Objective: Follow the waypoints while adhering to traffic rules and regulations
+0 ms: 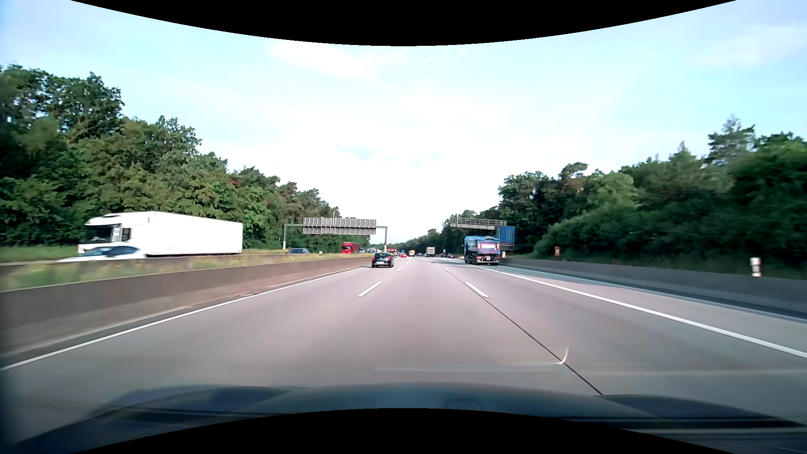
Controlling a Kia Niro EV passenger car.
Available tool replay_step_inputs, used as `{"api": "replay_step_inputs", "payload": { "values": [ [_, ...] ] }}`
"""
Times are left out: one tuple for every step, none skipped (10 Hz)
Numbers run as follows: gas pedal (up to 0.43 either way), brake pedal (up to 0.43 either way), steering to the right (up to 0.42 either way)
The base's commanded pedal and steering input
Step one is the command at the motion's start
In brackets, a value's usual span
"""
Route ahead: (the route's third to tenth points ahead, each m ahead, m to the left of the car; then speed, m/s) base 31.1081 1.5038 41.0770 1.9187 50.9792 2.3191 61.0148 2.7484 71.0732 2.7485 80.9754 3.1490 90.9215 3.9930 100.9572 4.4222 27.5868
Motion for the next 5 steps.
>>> {"api": "replay_step_inputs", "payload": {
  "values": [
    [0.177, 0.0, -0.004],
    [0.177, 0.0, -0.004],
    [0.177, 0.0, -0.004],
    [0.177, 0.0, -0.004],
    [0.177, 0.0, -0.004]
  ]
}}
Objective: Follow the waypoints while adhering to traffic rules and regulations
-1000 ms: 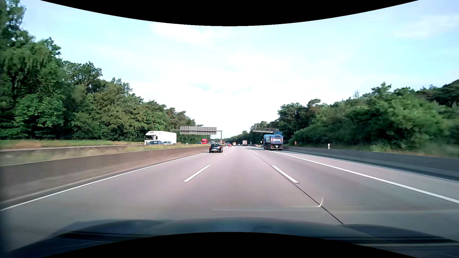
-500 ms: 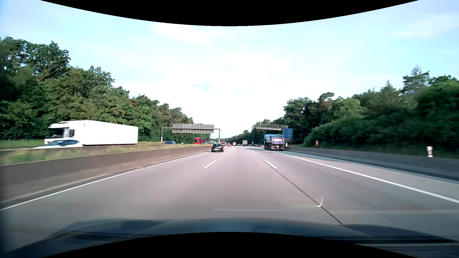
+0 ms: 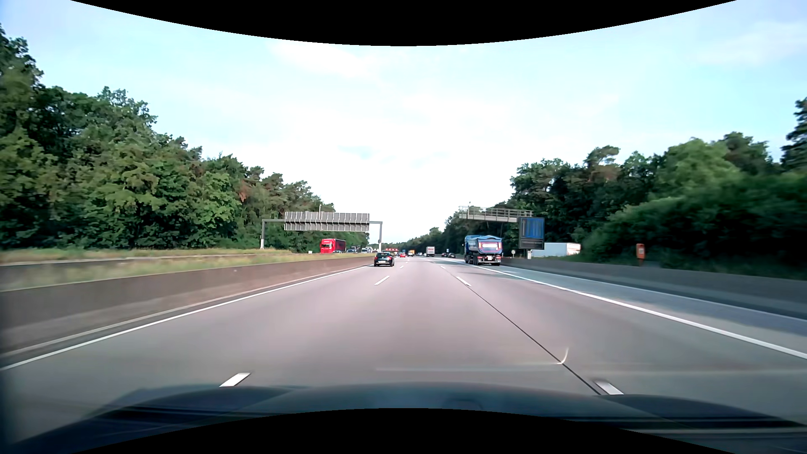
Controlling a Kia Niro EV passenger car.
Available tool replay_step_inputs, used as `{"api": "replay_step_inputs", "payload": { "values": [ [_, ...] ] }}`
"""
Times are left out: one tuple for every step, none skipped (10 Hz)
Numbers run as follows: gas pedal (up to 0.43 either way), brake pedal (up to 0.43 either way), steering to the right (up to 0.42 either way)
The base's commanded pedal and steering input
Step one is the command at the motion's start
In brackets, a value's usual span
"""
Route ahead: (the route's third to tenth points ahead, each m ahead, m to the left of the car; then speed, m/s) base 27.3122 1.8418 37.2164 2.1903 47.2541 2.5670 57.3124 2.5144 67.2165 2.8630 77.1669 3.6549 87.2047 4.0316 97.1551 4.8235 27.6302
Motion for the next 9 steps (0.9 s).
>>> {"api": "replay_step_inputs", "payload": {
  "values": [
    [0.177, 0.0, -0.005],
    [0.177, 0.0, -0.005],
    [0.177, 0.0, -0.005],
    [0.177, 0.0, -0.005],
    [0.177, 0.0, -0.005],
    [0.177, 0.0, -0.005],
    [0.177, 0.0, -0.005],
    [0.177, 0.0, -0.006],
    [0.177, 0.0, -0.006]
  ]
}}
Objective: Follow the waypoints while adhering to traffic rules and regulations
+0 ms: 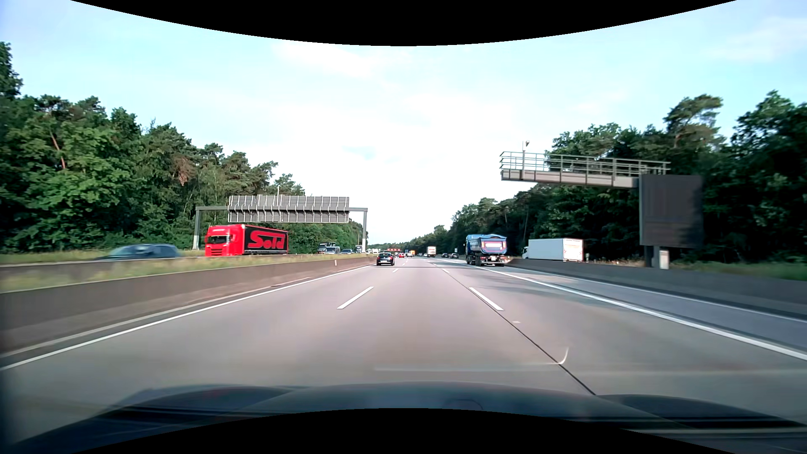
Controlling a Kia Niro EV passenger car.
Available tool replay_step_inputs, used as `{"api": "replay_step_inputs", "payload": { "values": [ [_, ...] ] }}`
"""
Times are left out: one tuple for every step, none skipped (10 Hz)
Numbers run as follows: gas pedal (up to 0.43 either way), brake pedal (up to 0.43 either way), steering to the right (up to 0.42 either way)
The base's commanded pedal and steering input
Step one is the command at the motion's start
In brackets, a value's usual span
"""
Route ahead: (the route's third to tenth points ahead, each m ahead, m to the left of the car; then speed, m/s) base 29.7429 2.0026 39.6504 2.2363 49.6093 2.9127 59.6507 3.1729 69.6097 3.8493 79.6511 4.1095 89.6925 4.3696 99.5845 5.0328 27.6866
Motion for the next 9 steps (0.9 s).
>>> {"api": "replay_step_inputs", "payload": {
  "values": [
    [0.177, 0.0, -0.005],
    [0.177, 0.0, -0.005],
    [0.177, 0.0, -0.005],
    [0.177, 0.0, -0.006],
    [0.177, 0.0, -0.006],
    [0.177, 0.0, -0.007],
    [0.177, 0.0, -0.007],
    [0.177, 0.0, -0.006],
    [0.177, 0.0, -0.006]
  ]
}}
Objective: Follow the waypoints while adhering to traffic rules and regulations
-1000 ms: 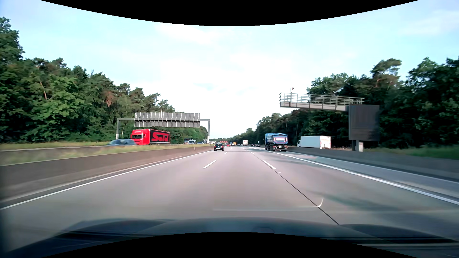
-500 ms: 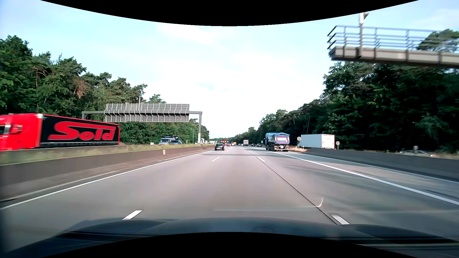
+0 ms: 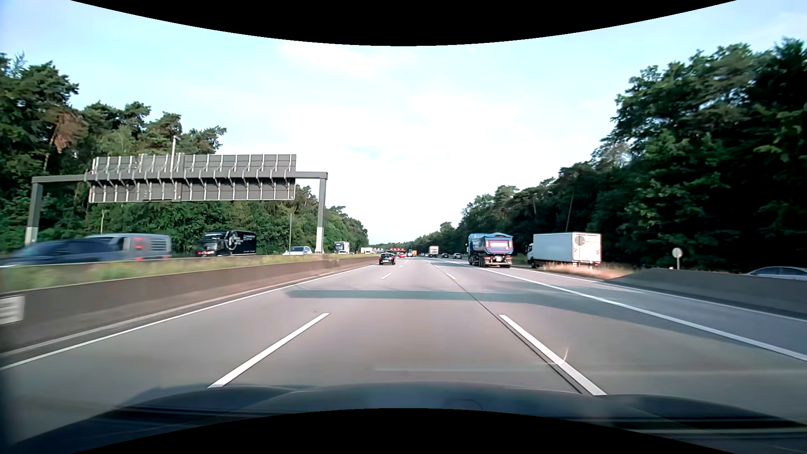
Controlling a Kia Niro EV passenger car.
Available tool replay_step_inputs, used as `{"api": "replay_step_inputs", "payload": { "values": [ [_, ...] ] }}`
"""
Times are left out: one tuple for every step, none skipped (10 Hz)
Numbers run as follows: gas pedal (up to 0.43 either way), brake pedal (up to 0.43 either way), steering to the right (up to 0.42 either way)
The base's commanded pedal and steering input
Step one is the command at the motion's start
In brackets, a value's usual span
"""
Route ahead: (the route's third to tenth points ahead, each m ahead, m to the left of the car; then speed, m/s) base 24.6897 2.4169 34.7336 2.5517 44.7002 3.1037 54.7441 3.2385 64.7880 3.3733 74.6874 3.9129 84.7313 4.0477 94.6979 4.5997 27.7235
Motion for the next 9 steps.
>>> {"api": "replay_step_inputs", "payload": {
  "values": [
    [0.177, 0.0, -0.007],
    [0.177, 0.0, -0.008],
    [0.177, 0.0, -0.008],
    [0.177, 0.0, -0.008],
    [0.177, 0.0, -0.008],
    [0.177, 0.0, -0.008],
    [0.177, 0.0, -0.008],
    [0.177, 0.0, -0.007],
    [0.177, 0.0, -0.007]
  ]
}}
